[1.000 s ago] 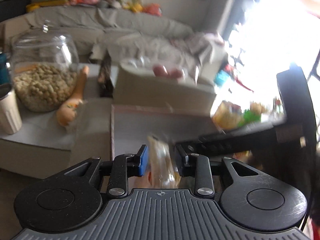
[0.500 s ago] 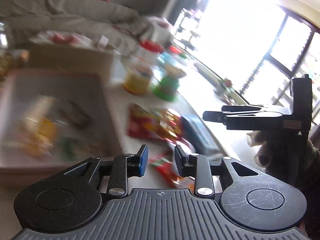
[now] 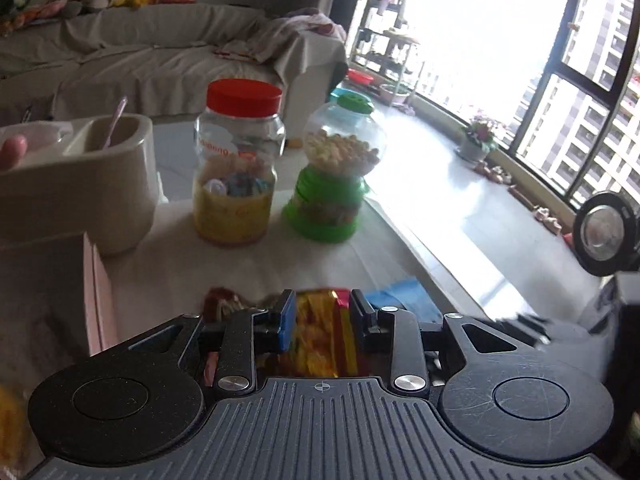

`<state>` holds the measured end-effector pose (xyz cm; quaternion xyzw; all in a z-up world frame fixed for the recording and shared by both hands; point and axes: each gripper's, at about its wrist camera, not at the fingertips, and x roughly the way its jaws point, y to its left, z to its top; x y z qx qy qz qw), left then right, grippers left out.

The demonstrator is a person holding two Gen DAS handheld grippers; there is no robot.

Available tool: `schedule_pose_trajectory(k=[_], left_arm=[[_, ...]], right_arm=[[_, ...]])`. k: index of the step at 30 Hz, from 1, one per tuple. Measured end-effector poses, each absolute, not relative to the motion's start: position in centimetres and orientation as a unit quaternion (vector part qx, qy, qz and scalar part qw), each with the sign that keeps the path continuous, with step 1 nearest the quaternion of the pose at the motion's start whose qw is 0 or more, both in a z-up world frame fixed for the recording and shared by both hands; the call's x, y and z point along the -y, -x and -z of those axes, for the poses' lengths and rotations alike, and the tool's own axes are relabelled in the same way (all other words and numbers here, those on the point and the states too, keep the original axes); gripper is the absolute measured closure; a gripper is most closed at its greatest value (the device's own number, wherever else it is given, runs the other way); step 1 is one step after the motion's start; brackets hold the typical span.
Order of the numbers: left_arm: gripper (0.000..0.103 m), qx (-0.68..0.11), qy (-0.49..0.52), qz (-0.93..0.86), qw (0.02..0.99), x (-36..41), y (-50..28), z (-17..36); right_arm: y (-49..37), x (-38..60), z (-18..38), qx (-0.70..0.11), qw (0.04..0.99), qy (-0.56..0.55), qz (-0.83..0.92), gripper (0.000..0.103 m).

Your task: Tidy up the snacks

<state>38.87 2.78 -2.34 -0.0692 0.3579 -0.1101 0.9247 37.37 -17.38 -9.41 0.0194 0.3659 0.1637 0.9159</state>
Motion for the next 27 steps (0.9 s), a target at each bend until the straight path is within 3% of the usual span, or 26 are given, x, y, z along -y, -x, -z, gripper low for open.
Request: schedule_pose_trajectory(k=[5,9,12,21,23,27], left_arm=[[0.07,-0.385,0.017,0.122,0.915,0.9,-45.3,5.1],[0.07,-0.455,-0.032,0.161,0.875,3.2,-46.9,7.6],[0.071,-0.45,-0.062,0.177,0.873,3.3,-45.0,7.5],[0.073,-0.459,-0.016,0.228,0.859,2.0,-35.7,6.0],[0.078,-0.466,0.0,0.247,0.849,1.9,-33.1,5.8],[0.078,-0.435,-0.014,0.247,0.866,1.9,-28.4,5.7]], right_arm=[[-35.1,17.6,9.4,-0.374,0.909,-0.006,-0.185,0.028],[-32.0,18.4,9.5,-0.37,0.902,0.003,-0.222,0.029],[-30.2,19.3,9.5,-0.366,0.899,-0.005,-0.239,0.029],[-26.2,21.0,9.4,-0.359,0.903,-0.017,-0.236,0.029],[-25.6,21.5,9.4,-0.358,0.905,-0.029,-0.228,0.028],[-24.9,21.6,9.8,-0.351,0.912,-0.029,-0.209,0.028]])
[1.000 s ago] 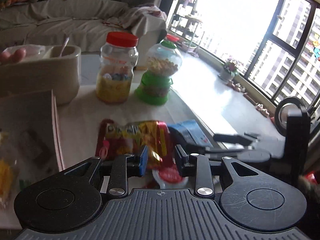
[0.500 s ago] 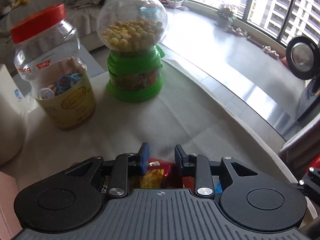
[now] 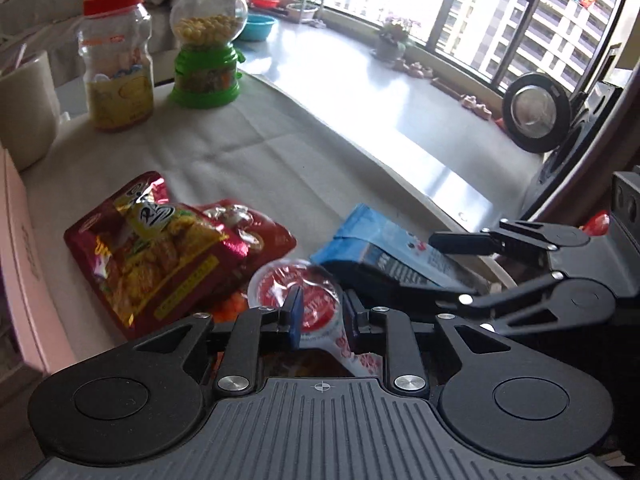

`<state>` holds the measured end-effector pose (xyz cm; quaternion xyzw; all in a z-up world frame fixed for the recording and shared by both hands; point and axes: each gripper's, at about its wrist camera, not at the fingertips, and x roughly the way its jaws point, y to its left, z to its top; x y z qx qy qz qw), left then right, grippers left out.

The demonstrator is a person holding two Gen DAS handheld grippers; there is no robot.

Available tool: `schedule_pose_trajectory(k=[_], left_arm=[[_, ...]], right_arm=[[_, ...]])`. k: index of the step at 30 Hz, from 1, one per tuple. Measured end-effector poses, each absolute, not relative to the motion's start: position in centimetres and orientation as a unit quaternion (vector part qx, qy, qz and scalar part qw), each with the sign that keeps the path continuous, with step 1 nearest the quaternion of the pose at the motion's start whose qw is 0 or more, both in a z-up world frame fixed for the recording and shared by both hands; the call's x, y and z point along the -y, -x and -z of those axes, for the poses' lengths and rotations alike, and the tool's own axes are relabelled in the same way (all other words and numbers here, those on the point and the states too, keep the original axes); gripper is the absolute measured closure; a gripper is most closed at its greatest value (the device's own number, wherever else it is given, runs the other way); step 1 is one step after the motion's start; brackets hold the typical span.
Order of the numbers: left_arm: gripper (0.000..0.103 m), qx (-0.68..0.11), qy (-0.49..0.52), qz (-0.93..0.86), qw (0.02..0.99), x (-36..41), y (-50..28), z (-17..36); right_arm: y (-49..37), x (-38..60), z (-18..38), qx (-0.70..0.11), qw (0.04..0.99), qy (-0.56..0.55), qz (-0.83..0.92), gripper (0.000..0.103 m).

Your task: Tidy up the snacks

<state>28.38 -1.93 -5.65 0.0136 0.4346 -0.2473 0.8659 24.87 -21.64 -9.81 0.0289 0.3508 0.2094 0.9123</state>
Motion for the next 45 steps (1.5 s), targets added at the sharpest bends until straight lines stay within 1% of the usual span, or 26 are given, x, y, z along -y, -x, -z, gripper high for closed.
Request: schedule_pose_trajectory(k=[5,7,10,12,15,17,18,19,20,22,24,25,28,30,33,35,37,39,43,45], left_arm=[[0.076,-0.425,-0.008,0.173,0.888,-0.3,-24.8,6.0],[0.076,-0.422,0.046,0.147,0.894,-2.5,-24.5,6.1],[0.076,-0.424,0.16,0.135,0.881,-5.5,-24.9,6.9],[0.076,-0.423,0.196,0.123,0.876,-6.3,-25.4,7.8],[0.075,-0.416,0.219,0.116,0.875,-6.1,-26.2,9.0],[0.069,-0.404,0.22,0.123,0.879,-5.7,-27.0,9.5],[0.068,-0.399,0.218,0.127,0.882,-5.5,-27.2,9.5],[0.074,-0.398,0.213,0.126,0.883,-5.4,-27.3,9.5],[0.083,-0.398,0.204,0.123,0.886,-5.5,-27.1,9.3],[0.083,-0.406,0.201,0.132,0.882,-6.0,-26.6,9.3],[0.083,-0.411,0.22,0.157,0.871,-6.6,-25.2,9.1],[0.086,-0.41,0.214,0.158,0.872,-6.7,-24.1,8.9],[0.085,-0.401,0.206,0.163,0.878,-7.3,-21.7,7.9],[0.084,-0.392,0.218,0.148,0.881,-8.2,-20.6,7.4],[0.084,-0.377,0.189,0.087,0.903,-9.1,-20.2,6.7],[0.084,-0.365,0.18,0.062,0.911,-9.6,-20.0,6.4],[0.084,-0.358,0.197,0.074,0.91,-9.9,-19.9,6.1],[0.083,-0.356,0.199,0.097,0.908,-9.0,-20.0,5.7],[0.083,-0.357,0.173,0.136,0.908,-5.7,-21.5,5.1],[0.08,-0.341,0.146,0.128,0.92,-4.3,-22.8,4.8]], right_arm=[[-23.6,20.2,10.0,-0.332,0.924,0.017,-0.189,0.027],[-23.4,20.0,10.0,-0.329,0.926,0.019,-0.185,0.027],[-24.2,19.9,9.9,-0.33,0.926,0.006,-0.181,0.026],[-25.0,19.6,10.1,-0.326,0.93,0.001,-0.169,0.026],[-26.3,19.1,10.3,-0.327,0.932,0.001,-0.155,0.027],[-26.6,18.5,10.2,-0.333,0.927,0.0,-0.172,0.027],[-26.3,18.0,10.2,-0.336,0.923,0.001,-0.185,0.028],[-25.8,17.3,10.2,-0.337,0.921,0.008,-0.197,0.028],[-25.2,16.7,10.2,-0.337,0.918,0.017,-0.21,0.029],[-24.0,15.7,10.2,-0.339,0.906,0.018,-0.253,0.029],[-22.6,14.8,10.1,-0.347,0.889,0.009,-0.298,0.029],[-21.8,14.3,10.0,-0.347,0.887,0.014,-0.304,0.029],[-19.9,13.5,9.7,-0.336,0.883,0.049,-0.325,0.029],[-19.4,14.1,9.4,-0.324,0.892,0.064,-0.309,0.029],[-19.9,15.6,9.4,-0.31,0.921,0.086,-0.218,0.029],[-21.0,17.4,9.4,-0.331,0.918,0.051,-0.211,0.027],[-21.5,19.0,9.7,-0.35,0.91,-0.001,-0.222,0.025],[-21.2,19.3,10.0,-0.343,0.913,-0.011,-0.219,0.023],[-20.1,18.9,10.2,-0.32,0.927,0.005,-0.196,0.023],[-20.1,19.3,10.0,-0.315,0.931,-0.002,-0.183,0.023]])
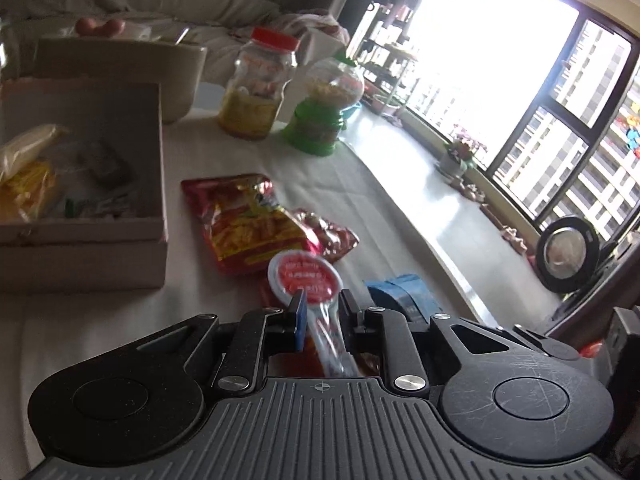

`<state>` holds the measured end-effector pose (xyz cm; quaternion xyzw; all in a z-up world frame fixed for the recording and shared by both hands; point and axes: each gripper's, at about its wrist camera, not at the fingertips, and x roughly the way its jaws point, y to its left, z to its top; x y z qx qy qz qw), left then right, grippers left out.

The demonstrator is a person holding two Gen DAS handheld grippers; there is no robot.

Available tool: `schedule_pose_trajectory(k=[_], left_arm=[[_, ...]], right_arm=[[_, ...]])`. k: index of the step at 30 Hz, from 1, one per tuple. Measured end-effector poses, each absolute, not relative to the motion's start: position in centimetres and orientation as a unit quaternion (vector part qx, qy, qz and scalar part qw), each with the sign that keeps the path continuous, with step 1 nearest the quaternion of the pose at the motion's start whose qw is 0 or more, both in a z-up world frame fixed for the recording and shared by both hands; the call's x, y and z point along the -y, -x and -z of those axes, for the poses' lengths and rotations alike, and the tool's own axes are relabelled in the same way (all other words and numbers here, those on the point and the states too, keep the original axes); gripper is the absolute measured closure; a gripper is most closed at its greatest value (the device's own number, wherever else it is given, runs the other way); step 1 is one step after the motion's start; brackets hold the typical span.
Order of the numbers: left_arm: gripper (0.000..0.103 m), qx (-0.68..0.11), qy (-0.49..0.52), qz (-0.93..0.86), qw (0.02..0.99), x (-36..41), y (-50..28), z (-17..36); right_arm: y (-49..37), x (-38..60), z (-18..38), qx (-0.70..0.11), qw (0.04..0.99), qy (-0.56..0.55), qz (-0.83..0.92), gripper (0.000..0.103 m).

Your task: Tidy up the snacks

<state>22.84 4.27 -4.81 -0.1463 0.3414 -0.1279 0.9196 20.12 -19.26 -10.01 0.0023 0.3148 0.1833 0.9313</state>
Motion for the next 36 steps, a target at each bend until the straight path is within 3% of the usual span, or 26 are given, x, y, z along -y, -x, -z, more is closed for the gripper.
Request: schedule_pose_trajectory(k=[3,6,16,20,24,26,36], left_arm=[[0.08,-0.322,0.114,0.085,0.936,-3.6,-24.9,4.8],[0.079,-0.324,0.146,0.086,0.931,-5.0,-25.0,5.2],[0.079,-0.359,0.181,0.067,0.913,-10.3,-17.5,7.2],[0.079,-0.354,0.203,0.082,0.909,-11.1,-16.8,7.7],[0.079,-0.352,0.201,0.123,0.906,-9.5,-17.8,7.5],[0.079,-0.35,0.192,0.143,0.906,-7.9,-18.4,7.0],[0.079,-0.366,0.076,0.107,0.921,-0.8,-22.4,6.4]], right_arm=[[-20.3,19.7,9.1,-0.303,0.937,-0.018,-0.173,0.023],[-21.6,18.5,6.7,-0.282,0.934,-0.019,-0.219,0.023],[-24.3,10.5,6.4,-0.281,0.922,0.1,-0.246,0.018],[-24.5,12.1,8.2,-0.265,0.946,0.149,-0.112,0.017],[-26.1,17.3,7.7,-0.343,0.922,0.004,-0.182,0.017],[-25.7,19.4,7.7,-0.342,0.92,-0.053,-0.186,0.017],[-22.4,19.7,9.9,-0.302,0.943,-0.02,-0.135,0.017]])
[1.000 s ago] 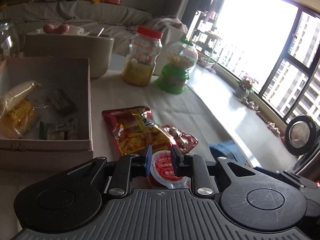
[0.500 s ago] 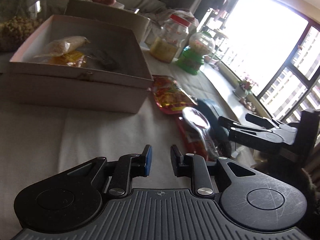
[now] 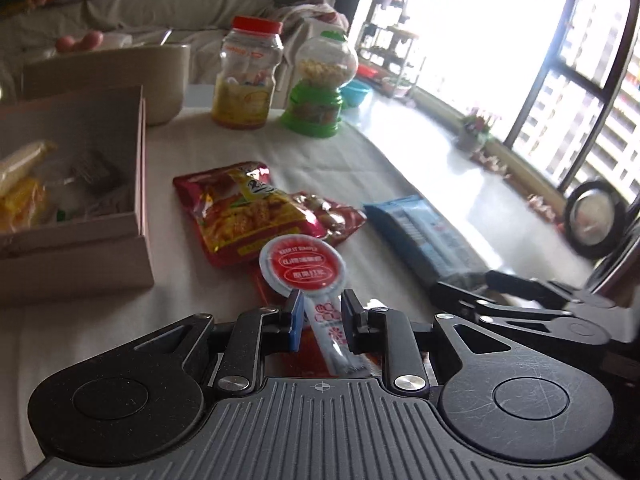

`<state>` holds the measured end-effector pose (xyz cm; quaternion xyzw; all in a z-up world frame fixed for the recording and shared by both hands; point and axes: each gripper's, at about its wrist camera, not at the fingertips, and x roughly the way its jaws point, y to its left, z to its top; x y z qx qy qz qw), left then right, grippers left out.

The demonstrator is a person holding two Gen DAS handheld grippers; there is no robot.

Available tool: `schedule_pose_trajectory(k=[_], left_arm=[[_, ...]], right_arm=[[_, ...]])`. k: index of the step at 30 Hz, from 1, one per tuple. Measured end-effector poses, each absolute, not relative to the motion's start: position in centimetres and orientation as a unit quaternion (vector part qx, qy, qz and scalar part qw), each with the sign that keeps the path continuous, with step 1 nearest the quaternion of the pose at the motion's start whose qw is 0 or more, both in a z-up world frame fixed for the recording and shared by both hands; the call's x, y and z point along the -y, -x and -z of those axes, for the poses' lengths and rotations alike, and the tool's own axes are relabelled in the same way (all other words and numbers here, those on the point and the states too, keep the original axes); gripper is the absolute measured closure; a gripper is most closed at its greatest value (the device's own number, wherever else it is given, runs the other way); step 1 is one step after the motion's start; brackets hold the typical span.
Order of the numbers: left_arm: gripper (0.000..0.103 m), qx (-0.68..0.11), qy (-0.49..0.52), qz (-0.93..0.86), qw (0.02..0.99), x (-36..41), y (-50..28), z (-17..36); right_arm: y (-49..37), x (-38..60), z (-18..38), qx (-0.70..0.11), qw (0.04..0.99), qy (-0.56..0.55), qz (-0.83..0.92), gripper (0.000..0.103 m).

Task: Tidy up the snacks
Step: 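Lower the blue-and-white bag onto the table and open the right gripper while left holds lollipop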

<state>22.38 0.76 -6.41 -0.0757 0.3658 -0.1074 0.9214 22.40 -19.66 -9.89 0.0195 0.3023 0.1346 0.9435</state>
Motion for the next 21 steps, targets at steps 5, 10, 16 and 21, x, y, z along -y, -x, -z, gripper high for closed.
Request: schedule_pose_trajectory(k=[5,10,16,21], left_arm=[[0.069,-0.372,0.029,0.094,0.923,0.5,-22.8,7.4],[0.067,-0.376,0.041,0.097,0.92,0.8,-24.0,7.5],[0.064,-0.377,0.018,0.099,0.921,2.0,-25.0,7.9],[0.076,-0.366,-0.025,0.1,0.925,1.7,-24.0,8.0]], right_arm=[[-22.5,20.2,9.8,-0.307,0.943,-0.025,-0.129,0.017],[-22.8,19.8,10.1,-0.318,0.94,-0.016,-0.124,0.015],[-23.0,19.5,10.4,-0.327,0.936,-0.003,-0.13,0.01],[-23.4,19.2,10.5,-0.335,0.933,0.002,-0.134,0.007]])
